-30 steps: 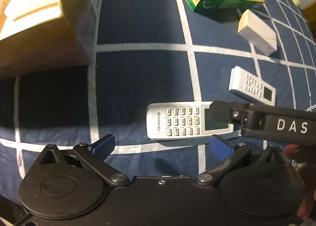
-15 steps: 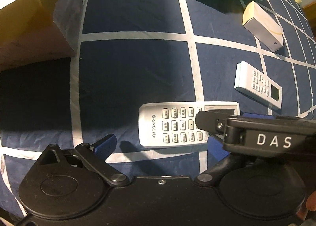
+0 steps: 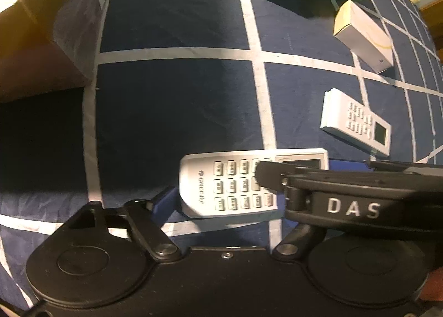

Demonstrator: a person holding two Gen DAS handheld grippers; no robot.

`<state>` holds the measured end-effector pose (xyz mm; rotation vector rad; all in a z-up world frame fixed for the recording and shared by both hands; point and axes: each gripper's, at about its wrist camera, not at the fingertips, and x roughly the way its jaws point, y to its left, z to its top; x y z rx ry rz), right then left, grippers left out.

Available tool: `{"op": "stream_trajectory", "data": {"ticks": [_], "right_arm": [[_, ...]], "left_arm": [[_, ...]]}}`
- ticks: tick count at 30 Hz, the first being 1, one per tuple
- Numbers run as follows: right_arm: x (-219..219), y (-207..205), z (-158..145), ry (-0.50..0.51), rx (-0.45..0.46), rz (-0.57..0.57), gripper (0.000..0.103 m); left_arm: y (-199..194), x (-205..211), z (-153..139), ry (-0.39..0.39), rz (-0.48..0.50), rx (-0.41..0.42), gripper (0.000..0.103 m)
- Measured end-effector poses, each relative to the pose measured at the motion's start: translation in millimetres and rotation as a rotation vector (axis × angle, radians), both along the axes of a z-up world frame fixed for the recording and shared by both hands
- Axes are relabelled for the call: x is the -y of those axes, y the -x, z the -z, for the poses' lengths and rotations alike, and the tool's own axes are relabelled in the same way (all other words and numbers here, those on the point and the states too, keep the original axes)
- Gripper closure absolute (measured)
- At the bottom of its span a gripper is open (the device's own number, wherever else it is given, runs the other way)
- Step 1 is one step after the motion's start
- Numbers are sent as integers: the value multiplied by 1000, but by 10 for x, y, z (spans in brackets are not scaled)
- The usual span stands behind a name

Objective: Organize objects
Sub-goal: 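Close both tools on the ends of the GREE remote, then carry the GREE remote with both tools over the cardboard box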

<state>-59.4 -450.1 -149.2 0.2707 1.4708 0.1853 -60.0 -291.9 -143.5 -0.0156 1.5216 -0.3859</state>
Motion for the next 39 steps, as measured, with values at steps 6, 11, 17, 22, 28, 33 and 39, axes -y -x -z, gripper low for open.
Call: {"op": "stream_trajectory", "data": {"ticks": [6,11,17,22,28,33,39], "right_arm": [[28,-51,27,10,-4,-4,31],[34,-99,28,4,-2,-4,32],[-79,-170,-129,-4,18,1,32],[-208,-233,-371,-10,47,11,32],[-371,-285,-739,-23,94,43,32],[-569,-326,-1023,-20,146,74,32],[-860,-407,-1250,-19,191,105,32]], "left_arm": [[-21,21,2,-4,-6,-11,29],[-57,4,-40,-13,-4,-7,29],[-159,-95,-196,-14,-6,11,29],[-272,-204,-437,-13,6,42,29],[-422,-340,-797,-13,43,103,30],[-555,-506,-1054,-1,66,146,30],[-734,-760,-1266,8,96,189,30]]}}
